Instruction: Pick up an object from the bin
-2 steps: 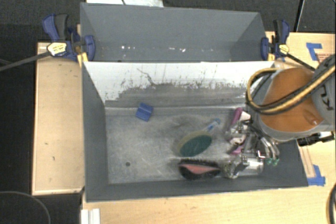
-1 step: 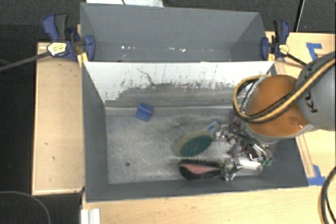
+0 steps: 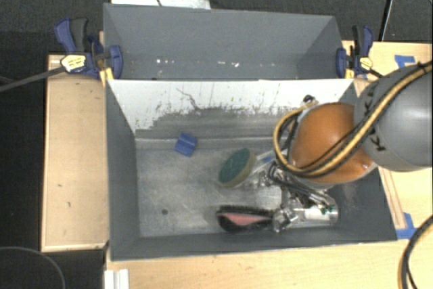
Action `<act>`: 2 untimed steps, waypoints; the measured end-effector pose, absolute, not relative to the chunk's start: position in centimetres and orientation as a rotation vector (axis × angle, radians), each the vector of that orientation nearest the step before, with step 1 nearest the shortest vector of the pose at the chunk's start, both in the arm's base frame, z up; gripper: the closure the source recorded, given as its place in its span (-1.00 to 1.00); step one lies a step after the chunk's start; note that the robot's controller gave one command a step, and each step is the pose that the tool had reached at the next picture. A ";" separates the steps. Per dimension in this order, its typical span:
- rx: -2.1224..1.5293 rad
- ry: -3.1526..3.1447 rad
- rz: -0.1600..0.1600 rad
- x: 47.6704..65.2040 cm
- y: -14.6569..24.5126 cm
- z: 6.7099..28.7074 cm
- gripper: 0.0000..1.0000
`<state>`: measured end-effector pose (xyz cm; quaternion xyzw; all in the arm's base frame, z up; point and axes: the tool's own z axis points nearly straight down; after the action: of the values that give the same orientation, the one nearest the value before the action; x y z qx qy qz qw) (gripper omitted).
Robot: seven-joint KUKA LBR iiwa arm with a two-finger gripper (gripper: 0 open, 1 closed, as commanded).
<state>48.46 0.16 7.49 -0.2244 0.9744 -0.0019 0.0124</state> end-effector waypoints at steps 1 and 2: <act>-0.840 3.004 -0.009 48.4 3.1 7.7 -1.00; -1.163 2.895 -0.008 48.4 8.4 7.4 -1.00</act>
Offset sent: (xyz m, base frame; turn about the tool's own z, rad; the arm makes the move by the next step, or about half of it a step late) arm -0.0070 0.0301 -0.0016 -0.0972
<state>48.42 8.39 7.39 -0.3726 0.9279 -0.0024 0.0109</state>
